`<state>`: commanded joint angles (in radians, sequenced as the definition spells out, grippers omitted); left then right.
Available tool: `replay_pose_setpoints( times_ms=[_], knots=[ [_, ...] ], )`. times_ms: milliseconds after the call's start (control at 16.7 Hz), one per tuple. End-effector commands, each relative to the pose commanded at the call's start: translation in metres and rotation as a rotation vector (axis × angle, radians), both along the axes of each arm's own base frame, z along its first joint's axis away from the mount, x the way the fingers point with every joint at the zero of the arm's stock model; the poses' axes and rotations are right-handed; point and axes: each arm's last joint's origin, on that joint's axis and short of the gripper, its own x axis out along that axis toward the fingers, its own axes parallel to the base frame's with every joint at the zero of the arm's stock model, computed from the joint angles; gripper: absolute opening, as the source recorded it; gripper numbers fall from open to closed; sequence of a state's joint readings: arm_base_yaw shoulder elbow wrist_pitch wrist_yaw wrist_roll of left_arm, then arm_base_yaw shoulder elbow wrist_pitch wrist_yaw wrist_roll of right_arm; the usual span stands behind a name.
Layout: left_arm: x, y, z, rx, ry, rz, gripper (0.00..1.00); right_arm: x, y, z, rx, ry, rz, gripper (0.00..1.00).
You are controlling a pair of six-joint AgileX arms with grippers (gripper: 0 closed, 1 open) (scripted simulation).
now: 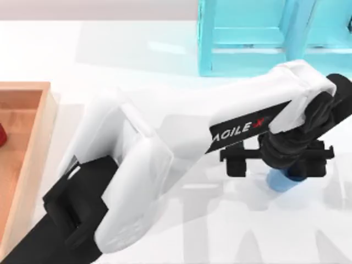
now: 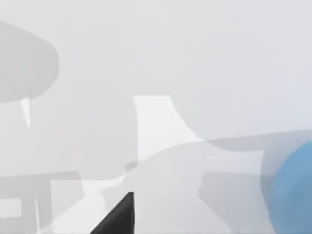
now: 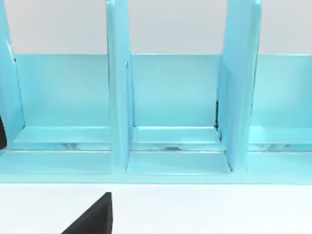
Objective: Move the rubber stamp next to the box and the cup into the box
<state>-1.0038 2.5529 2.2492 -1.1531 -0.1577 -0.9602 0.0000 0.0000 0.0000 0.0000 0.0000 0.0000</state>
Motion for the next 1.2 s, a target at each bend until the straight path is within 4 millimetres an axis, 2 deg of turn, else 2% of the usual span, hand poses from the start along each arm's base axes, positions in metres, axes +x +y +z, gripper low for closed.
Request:
replay_pose_setpoints(
  times_ms=[540,1200],
  knots=[
    [0.0000,0.0000,0.0000,0.000,0.000,0.000,0.02,0.0000,0.0000,0.0000,0.000,0.000,0.000,1.00],
    [-0.0005,0.0029,0.0051,0.000,0.001,-0.003,0.00,0.0000,0.0000,0.0000,0.000,0.000,0.000,1.00]
  ],
)
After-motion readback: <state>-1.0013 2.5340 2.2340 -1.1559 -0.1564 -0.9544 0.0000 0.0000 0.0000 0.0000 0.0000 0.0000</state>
